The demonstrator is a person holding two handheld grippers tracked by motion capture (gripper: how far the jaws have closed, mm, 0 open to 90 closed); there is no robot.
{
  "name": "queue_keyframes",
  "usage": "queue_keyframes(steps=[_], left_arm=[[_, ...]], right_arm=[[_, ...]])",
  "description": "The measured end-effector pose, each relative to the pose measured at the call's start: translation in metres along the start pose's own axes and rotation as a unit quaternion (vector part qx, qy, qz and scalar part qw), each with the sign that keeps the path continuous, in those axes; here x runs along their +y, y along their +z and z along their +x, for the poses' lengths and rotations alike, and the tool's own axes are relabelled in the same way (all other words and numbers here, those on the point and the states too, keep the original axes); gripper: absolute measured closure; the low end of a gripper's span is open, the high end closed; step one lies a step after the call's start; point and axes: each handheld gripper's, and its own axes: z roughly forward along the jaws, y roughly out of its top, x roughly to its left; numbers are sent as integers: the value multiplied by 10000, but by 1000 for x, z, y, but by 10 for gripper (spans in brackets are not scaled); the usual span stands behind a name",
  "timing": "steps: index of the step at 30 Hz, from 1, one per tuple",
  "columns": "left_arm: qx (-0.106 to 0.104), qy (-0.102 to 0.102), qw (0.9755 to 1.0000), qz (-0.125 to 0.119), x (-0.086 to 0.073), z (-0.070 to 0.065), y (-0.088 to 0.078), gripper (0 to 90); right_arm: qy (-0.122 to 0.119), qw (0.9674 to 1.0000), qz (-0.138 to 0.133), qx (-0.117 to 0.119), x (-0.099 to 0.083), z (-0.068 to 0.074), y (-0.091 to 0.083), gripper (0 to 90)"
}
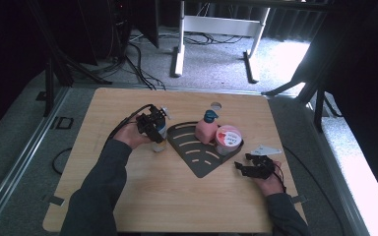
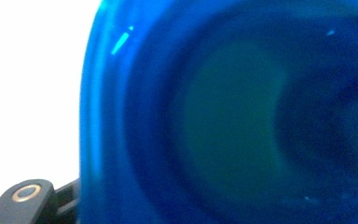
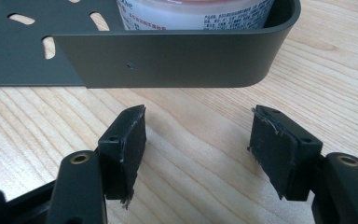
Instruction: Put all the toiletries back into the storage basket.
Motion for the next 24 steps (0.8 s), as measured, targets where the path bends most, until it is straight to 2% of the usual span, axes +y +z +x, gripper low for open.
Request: queue_keyframes(steps=[16,24], left_arm=[[80,-73,9998,-184,1,1,-11,557],[39,-138,9996,-255,4,0,-11,557]], right_arm=[[-1,10000,1,0,0,0,0,357],[-2,10000,-1,0,0,0,0,356]])
